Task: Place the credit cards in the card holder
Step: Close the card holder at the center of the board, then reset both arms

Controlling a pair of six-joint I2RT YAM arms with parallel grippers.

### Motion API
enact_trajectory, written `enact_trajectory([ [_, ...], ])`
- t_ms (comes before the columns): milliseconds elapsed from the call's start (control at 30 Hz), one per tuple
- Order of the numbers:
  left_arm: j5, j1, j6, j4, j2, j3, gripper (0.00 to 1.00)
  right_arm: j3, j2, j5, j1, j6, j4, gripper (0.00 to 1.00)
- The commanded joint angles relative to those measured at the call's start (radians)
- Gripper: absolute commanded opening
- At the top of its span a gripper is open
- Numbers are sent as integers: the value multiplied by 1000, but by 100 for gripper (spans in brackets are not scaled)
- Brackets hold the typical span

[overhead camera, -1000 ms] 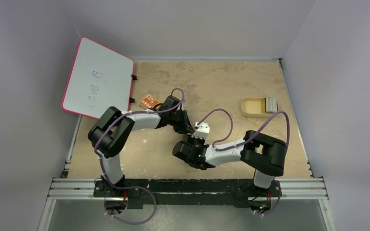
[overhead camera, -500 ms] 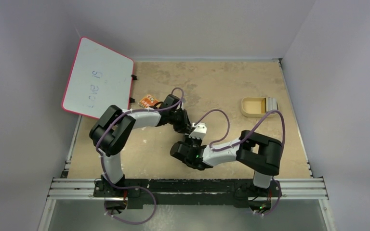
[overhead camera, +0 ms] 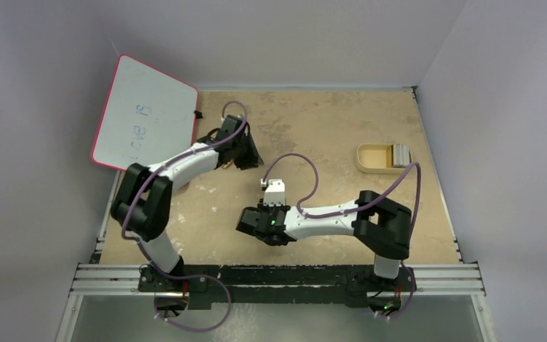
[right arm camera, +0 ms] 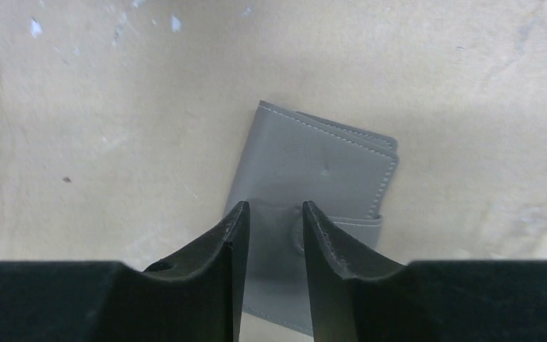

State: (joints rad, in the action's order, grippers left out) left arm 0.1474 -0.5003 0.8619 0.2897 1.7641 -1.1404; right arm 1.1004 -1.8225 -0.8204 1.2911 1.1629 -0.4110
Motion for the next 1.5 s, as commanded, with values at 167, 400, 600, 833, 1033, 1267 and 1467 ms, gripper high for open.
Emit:
enact_trajectory([
  [167,-261,34,-113,200,-349,-191,45,104,223,70,-90,-197,-257,50],
  [400,-193,34,-284,121,-549,-64,60,58,368,182,-319,-480,-56,81],
  [600,-126,34,-305,83,-713,76,64,-45,561,329,-475,-580,132,99],
  [833,-15,34,-280,102,-782,174,66,-165,694,487,-486,-509,274,99],
  [1033,-75,34,-240,31,-890,283,68,-206,756,495,-487,-475,277,99],
  [1267,-82,34,-231,9,-917,313,69,-201,815,436,-487,-497,246,99],
  [1467,-123,34,-263,22,-934,305,71,-196,829,433,-487,-480,223,99],
])
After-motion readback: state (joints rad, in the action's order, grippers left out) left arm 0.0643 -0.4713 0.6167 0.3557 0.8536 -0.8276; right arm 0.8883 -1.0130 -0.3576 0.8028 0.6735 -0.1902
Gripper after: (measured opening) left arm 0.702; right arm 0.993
